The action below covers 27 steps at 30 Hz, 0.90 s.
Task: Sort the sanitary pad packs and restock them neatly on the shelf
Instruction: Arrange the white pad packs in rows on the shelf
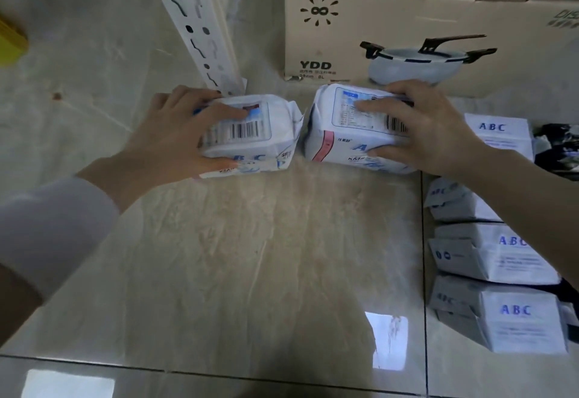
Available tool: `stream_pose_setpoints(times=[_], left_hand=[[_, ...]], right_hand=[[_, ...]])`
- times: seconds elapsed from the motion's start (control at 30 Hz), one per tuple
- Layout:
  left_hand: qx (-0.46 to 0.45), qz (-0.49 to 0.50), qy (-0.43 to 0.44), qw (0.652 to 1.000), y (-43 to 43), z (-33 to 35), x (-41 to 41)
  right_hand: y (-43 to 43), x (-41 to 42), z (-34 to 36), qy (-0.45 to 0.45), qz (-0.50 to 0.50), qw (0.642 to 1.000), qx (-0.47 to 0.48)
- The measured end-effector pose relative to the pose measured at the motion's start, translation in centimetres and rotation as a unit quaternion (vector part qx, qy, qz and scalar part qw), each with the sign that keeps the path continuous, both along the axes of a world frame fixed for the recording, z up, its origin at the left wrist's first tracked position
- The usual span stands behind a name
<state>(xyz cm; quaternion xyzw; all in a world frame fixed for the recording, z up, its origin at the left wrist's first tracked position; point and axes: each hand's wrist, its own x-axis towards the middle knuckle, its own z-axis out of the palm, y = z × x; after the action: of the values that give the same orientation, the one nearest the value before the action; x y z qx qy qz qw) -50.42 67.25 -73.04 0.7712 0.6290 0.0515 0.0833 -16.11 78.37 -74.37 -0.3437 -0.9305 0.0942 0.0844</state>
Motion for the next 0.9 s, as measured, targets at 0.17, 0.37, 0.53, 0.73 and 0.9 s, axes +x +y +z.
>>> stream_pose_setpoints(times=[0.17, 0.37, 0.53, 0.73, 0.9], left_hand=[[0.022, -0.027, -0.021, 0.999, -4.2, 3.1, 0.3], [-0.029, -0.057, -0.057, 0.996, -8.1, 14.4, 3.2], [-0.089, -0.045, -0.070, 0.993, -9.3, 28.4, 5.4], [-0.109, -0.064, -0.084, 0.988, -11.8, 48.8, 9.1], [-0.131, -0.065, -0.091, 0.985, -14.6, 63.0, 12.9]], right_hand=[[-0.4, -0.9, 2.7, 0.032, -0.026, 0.999, -0.006], [-2.2, -3.2, 13.6, 0.069, -0.043, 0.996, -0.039], [-4.4, -3.0, 28.0, 0.059, -0.047, 0.994, -0.073], [-6.6, -1.0, 49.2, 0.023, -0.044, 0.994, -0.095], [-9.1, 1.4, 63.4, -0.017, -0.008, 0.997, -0.071]])
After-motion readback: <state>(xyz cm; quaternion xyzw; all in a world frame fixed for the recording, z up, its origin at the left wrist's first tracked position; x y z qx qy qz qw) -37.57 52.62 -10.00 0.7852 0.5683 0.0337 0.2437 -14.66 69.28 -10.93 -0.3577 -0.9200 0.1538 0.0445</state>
